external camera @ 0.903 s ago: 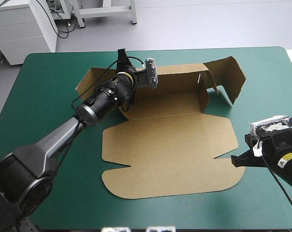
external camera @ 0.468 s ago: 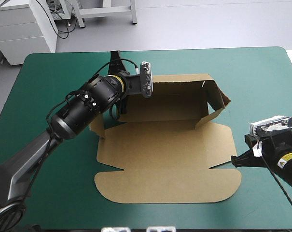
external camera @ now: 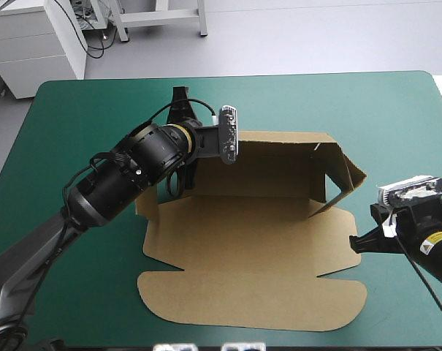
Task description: Fold the box
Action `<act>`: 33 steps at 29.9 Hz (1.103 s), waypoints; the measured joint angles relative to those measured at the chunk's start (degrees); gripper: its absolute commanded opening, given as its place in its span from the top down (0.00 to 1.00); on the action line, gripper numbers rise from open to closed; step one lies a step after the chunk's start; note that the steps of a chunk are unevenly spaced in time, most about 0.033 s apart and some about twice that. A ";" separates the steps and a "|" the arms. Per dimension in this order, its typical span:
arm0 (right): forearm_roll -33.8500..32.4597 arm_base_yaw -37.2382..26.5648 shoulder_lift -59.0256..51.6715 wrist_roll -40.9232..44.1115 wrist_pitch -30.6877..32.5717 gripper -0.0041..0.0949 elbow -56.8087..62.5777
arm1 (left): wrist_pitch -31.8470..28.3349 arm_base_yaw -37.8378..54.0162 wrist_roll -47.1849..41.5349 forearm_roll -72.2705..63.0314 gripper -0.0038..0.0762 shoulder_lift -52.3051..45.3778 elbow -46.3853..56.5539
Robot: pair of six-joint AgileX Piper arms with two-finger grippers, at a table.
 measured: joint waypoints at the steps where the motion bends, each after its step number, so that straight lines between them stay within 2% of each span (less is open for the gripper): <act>1: 0.00 0.00 0.00 0.00 0.00 0.97 0.00 | 0.70 -0.35 0.00 0.00 0.95 0.00 -0.72; 11: 0.00 0.00 -0.04 0.00 0.00 0.97 0.00 | 9.83 -0.83 0.07 0.00 0.95 -0.22 -4.43; 33: 0.00 0.00 -0.04 0.00 0.00 0.97 0.00 | 10.32 -0.83 2.08 -4.64 0.96 2.31 -4.84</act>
